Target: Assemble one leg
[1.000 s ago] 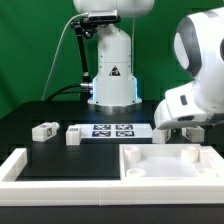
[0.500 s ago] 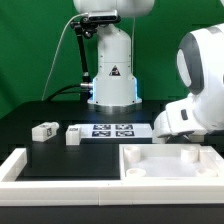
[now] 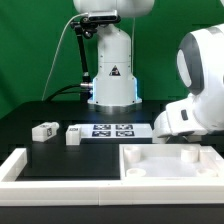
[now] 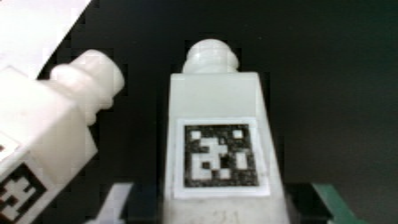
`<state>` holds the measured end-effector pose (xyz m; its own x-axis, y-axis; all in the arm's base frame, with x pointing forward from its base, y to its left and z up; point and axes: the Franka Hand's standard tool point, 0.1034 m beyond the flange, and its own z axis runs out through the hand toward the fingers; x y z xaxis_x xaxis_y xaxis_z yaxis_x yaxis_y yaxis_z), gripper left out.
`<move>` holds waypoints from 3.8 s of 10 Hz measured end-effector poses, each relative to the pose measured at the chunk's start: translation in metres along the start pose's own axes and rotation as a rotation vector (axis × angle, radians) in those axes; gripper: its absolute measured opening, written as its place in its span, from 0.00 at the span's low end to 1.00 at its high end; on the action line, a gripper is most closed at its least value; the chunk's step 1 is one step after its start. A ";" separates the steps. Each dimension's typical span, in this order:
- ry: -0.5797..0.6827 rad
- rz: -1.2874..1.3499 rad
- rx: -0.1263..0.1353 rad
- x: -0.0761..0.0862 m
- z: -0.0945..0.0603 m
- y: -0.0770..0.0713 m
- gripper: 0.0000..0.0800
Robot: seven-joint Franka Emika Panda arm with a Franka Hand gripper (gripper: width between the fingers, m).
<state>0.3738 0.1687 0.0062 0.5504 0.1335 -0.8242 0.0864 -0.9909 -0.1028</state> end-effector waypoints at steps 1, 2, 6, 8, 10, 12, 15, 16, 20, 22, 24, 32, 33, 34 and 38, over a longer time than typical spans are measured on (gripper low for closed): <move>0.000 0.000 0.000 0.000 0.000 0.000 0.36; 0.000 0.000 0.000 0.000 0.000 0.000 0.36; -0.018 -0.032 -0.004 -0.028 -0.040 0.004 0.36; -0.054 -0.047 -0.008 -0.054 -0.066 0.007 0.36; 0.007 -0.050 -0.007 -0.050 -0.076 0.005 0.36; 0.120 -0.046 -0.004 -0.040 -0.083 0.004 0.36; 0.403 -0.048 -0.019 -0.036 -0.090 0.010 0.36; 0.505 -0.058 -0.020 -0.031 -0.101 0.018 0.36; 0.810 -0.076 -0.041 -0.038 -0.136 0.036 0.36; 0.991 -0.074 -0.051 -0.034 -0.139 0.039 0.36; 1.129 -0.133 -0.089 -0.028 -0.157 0.042 0.36; 1.259 -0.174 -0.118 -0.013 -0.187 0.045 0.36; 1.268 -0.194 -0.123 -0.003 -0.201 0.043 0.36; 1.280 -0.200 -0.118 0.007 -0.215 0.040 0.36; 1.338 -0.236 -0.142 0.027 -0.226 0.041 0.36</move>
Offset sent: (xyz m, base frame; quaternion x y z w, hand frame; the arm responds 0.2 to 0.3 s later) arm 0.0000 0.0000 0.0000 0.0000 0.0000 0.0000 1.0000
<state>0.5796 0.1350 0.1058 0.8795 0.2901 0.3771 0.3286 -0.9436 -0.0406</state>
